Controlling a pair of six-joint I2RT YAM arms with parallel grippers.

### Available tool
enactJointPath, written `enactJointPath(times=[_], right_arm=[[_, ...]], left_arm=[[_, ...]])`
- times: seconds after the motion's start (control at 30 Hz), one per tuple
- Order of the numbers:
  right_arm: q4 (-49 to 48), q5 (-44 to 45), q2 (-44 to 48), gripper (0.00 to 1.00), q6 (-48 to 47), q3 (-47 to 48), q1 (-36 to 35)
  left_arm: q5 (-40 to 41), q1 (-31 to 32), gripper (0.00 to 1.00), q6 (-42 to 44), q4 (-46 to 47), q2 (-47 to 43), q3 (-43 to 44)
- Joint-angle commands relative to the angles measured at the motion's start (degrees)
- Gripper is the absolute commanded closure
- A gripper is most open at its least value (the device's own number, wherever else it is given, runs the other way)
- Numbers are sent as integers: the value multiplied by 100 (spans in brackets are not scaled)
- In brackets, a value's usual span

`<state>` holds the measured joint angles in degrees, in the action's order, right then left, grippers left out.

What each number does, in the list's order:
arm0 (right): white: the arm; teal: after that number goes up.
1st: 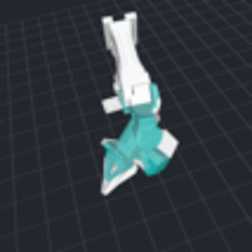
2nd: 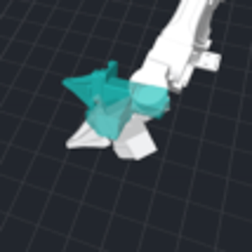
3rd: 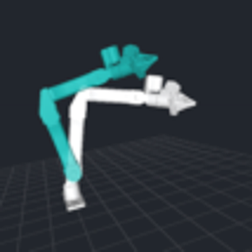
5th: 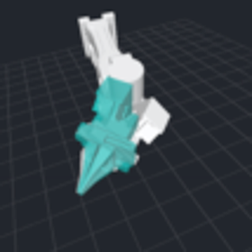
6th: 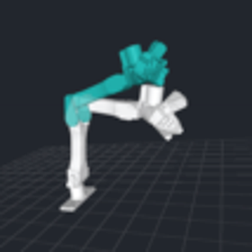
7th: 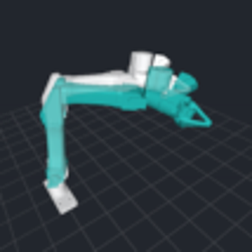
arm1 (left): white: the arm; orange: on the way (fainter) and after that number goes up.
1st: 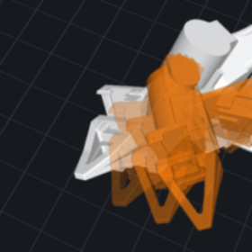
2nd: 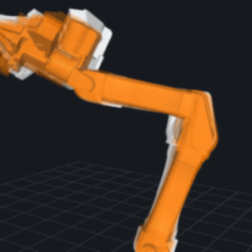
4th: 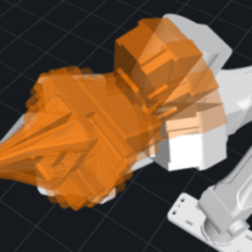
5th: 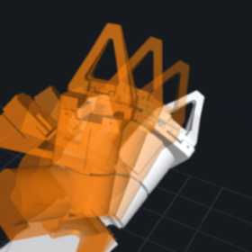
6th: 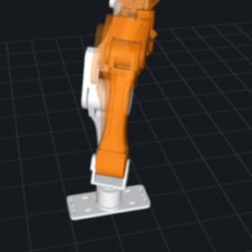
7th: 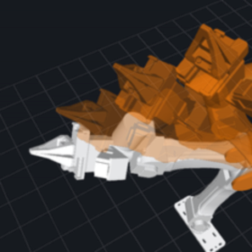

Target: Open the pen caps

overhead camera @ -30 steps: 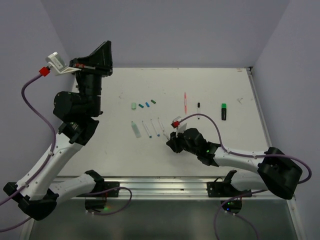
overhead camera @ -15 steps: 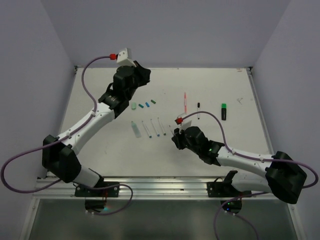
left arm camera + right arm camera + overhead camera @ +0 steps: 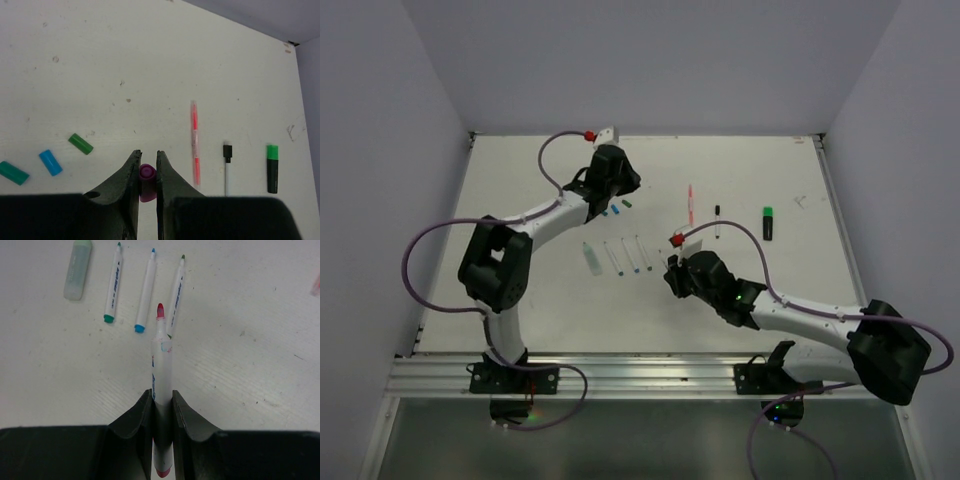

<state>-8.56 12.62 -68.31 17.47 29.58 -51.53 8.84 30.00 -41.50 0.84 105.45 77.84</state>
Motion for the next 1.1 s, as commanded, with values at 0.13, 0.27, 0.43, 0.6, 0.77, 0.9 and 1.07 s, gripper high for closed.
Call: enactJointPath(times=[0.13,0.27,0.43,0.6,0.77,0.9,1.07], right_arm=[[-155,127,-261,100,-69,267,64],[-173,74,-411,100,-69,329,81],[-190,21,-490,100,-34,320,117],[-243,-40,-613,100,-16,311,160],[-278,-111,-701,100,10,320,196],[-296,-120,-718,100,19,311,231],[-304,-164,-719,100,28,302,257]], left_arm=[[-58,-117,93,-323,566,888,311],[12,-152,92,-447,882,1284,398],[21,-161,88,-508,1120,1733,600],[206,-170,85,-544,1366,1970,627],[258,-187,77,-570,1454,2252,767],[250,-205,73,-570,1454,2384,794],[267,-214,72,-640,1428,2445,767]])
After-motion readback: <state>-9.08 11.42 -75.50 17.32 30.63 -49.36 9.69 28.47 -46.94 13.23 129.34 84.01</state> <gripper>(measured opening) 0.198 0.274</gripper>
